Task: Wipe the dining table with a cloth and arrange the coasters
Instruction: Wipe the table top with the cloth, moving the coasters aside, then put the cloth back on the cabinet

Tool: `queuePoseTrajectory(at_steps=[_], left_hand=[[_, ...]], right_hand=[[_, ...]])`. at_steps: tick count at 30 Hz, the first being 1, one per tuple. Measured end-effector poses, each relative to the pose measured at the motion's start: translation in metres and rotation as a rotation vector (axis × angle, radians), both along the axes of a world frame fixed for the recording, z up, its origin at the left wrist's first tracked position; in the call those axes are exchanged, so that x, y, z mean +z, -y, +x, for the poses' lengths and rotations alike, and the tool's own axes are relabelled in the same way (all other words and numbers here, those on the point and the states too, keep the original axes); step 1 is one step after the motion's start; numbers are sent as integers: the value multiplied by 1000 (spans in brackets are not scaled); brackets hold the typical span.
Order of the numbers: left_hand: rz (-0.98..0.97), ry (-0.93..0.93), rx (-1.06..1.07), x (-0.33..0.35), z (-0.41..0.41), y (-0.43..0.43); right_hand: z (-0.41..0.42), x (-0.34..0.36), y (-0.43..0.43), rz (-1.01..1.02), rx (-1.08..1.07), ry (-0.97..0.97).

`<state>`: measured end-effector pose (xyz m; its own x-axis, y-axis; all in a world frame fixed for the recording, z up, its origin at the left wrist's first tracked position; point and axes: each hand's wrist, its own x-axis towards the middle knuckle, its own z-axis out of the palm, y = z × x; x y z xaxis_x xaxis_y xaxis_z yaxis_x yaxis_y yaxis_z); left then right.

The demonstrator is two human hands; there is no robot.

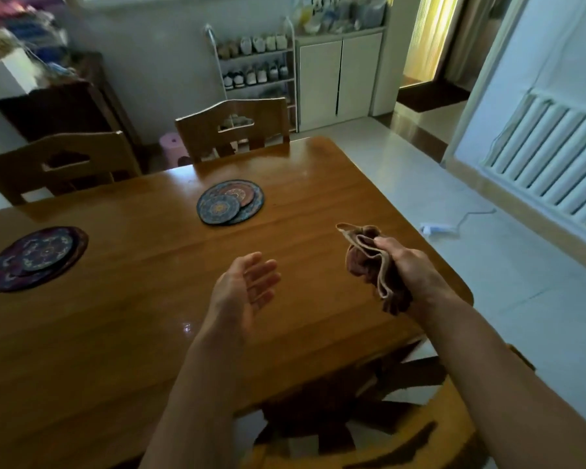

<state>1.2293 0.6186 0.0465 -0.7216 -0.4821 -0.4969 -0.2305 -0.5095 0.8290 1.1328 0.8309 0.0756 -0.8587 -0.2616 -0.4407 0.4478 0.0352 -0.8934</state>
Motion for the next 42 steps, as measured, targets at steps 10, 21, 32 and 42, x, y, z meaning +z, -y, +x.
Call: queuePoseTrajectory(at_steps=[10,21,32,42], left_hand=[[46,-106,37,26,-150,-164],[143,-114,95,40,-292,-336],[100,-122,199,34,-360,-343],[70,-126,204,34,-503,-302]], right_hand=[[-164,8,-157,-177,-32,-26],[-288,26,-324,-69,-62,-19],[-381,20,-319,-112,54,-15],[-513,23,-242,-153,166,-20]])
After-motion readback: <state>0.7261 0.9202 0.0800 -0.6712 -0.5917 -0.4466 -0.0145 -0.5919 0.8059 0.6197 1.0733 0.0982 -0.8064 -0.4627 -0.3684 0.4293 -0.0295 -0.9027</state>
